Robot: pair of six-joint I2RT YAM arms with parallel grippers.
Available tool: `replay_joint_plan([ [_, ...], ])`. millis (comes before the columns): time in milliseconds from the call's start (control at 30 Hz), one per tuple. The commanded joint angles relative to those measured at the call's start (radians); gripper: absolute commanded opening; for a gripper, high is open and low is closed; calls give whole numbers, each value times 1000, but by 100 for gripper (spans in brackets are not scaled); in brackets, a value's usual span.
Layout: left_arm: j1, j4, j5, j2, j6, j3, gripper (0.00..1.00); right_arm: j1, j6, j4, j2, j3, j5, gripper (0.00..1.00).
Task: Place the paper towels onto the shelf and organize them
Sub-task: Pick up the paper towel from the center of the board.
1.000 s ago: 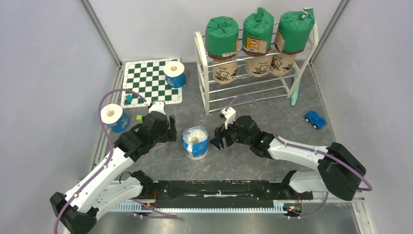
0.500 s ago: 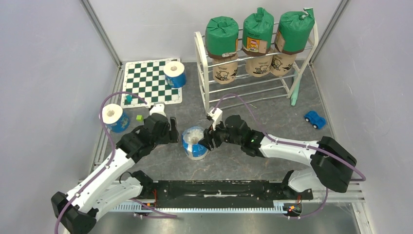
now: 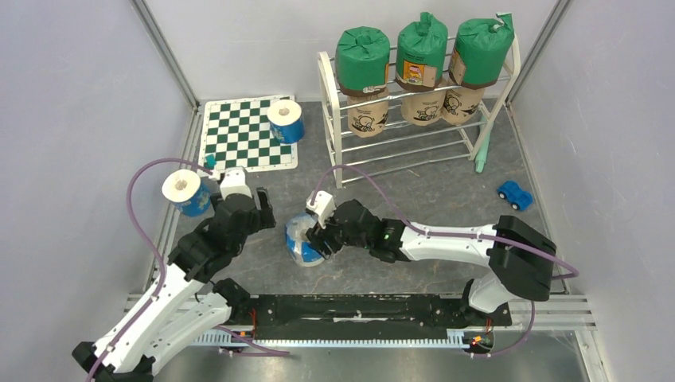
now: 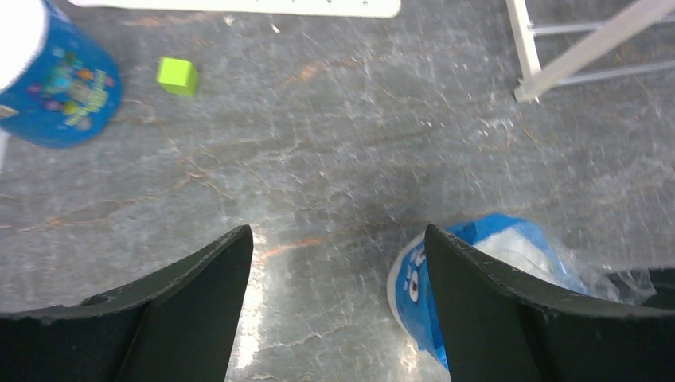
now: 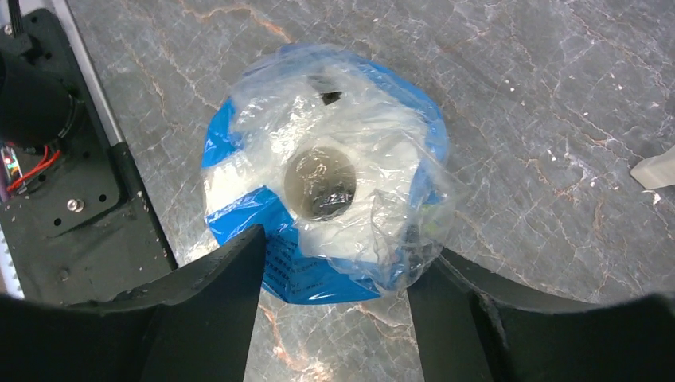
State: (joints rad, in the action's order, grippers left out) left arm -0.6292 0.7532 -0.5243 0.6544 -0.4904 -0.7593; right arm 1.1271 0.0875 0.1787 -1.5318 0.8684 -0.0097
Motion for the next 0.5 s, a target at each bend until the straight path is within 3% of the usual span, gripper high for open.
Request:
replay_joint_plan([
  [0, 6, -23, -179, -59, 54, -1, 85, 49, -31, -147, 5, 38, 59, 68],
  [167, 8, -61, -217, -125, 55, 31, 85, 50, -192, -163, 91, 6, 13, 80],
  [267, 8, -63, -248, -146, 58, 33, 85, 49, -345, -165, 129, -11, 0, 81],
  [467, 12, -66, -287, -192, 55, 44, 85, 49, -582, -145, 140, -2, -174, 81],
])
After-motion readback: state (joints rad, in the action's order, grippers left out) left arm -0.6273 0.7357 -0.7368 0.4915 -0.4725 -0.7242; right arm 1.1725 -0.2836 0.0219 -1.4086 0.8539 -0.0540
